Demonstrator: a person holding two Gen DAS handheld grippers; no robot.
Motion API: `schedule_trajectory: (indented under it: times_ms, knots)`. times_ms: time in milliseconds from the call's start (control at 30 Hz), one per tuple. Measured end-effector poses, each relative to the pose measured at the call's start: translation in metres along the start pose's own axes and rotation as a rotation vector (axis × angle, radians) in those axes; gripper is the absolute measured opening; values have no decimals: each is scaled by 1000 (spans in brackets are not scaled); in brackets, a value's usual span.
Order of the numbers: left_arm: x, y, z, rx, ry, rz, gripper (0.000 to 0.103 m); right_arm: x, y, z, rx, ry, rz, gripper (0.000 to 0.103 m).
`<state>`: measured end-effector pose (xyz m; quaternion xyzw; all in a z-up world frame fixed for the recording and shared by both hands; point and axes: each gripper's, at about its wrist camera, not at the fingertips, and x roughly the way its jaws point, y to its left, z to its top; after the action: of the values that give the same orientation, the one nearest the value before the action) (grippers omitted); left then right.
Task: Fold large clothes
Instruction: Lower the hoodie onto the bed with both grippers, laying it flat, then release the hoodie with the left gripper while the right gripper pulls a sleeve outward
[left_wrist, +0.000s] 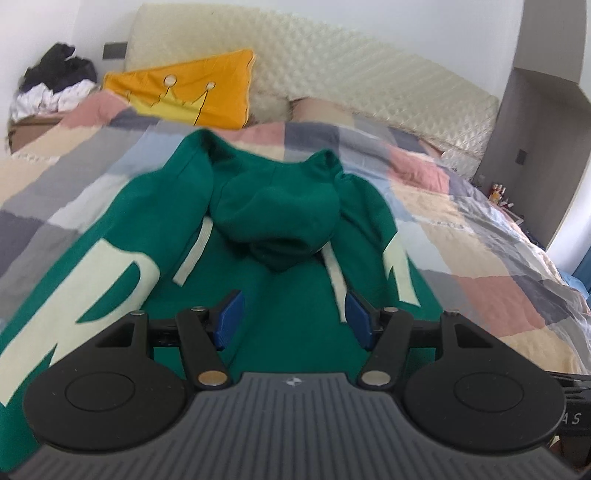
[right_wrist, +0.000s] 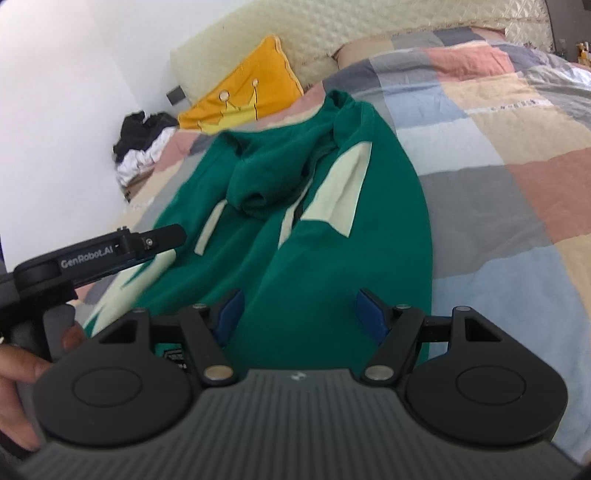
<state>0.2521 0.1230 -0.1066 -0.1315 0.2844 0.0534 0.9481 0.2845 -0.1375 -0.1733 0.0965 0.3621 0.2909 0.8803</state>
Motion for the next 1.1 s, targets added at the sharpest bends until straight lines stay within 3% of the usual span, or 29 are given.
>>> schedule_trajectory:
  times_ms: [233,500,700,733,833,933,1100]
  knots:
    - [-3,-3,-6,1,-11,9,66,9,2,-6,-38,63,-39,71]
    - [-5,-1,-12,-63,6,1,66,4,7,-8,-54,77,-8,73]
    - [-5,0,-16,-95,16,9,66,23,23,-24,-193,152,-118,71]
    - [-5,0,-16,-96,16,9,66,23,23,-24,-193,149,-128,61]
    - [-7,-1,-17,-89,7,13,66,13,14,-17,-137,114,-170,16]
    - [-10,-2,-18,-81,-1,15,66,-5,-2,-9,-44,60,-159,11]
    - [-13,-2,-18,-80,-9,10,66,-32,-17,29,-31,-39,-194,9]
